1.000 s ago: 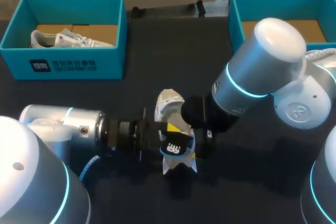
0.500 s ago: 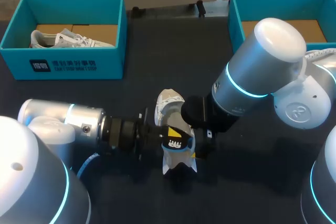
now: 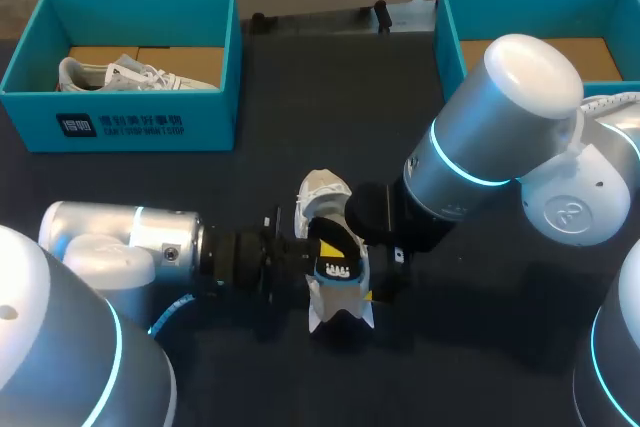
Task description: Take the shoe out of the shoebox, open the shoe tongue, remove and reinsert the insole, then place the shoe into the shoebox
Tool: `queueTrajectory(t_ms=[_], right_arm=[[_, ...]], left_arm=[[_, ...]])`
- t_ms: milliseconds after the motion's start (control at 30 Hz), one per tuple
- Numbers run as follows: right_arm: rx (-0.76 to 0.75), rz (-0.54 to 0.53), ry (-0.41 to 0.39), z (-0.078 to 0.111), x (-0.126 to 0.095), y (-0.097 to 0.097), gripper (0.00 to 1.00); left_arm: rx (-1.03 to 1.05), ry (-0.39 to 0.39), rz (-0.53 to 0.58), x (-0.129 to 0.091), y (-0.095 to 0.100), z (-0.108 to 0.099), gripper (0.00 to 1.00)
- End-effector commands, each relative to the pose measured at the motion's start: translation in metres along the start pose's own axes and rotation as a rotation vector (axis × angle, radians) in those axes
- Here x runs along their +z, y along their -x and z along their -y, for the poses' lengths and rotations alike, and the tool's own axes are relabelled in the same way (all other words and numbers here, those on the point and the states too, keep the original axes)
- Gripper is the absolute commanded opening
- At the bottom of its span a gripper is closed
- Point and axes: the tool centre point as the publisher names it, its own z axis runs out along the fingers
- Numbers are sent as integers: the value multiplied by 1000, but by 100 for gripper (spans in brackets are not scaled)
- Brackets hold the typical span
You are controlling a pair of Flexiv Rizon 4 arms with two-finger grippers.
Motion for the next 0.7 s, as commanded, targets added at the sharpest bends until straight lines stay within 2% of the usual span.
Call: queueTrajectory(t_ms=[33,67,100,333,500,533,700], right_arm=[[1,5,-1,0,1,-2,100],[1,5,-1,0,1,-2,100],[1,5,-1,0,1,-2,100],[1,5,-1,0,1,-2,100],[1,5,-1,0,1,-2,100],[1,5,-1,0,1,-2,100],[1,5,-1,0,1,-2,100]], left_arm=[[-1,-9,8,0,1,7,17],[1,-11,8,0,1,9,27],[5,-16,8,-2,2,12,29],[31,-43,6,-7,6,36,33],[45,-45,-4,-6,5,47,28],[49,-45,-10,-5,5,48,23],[63,-44,-33,3,1,48,14]])
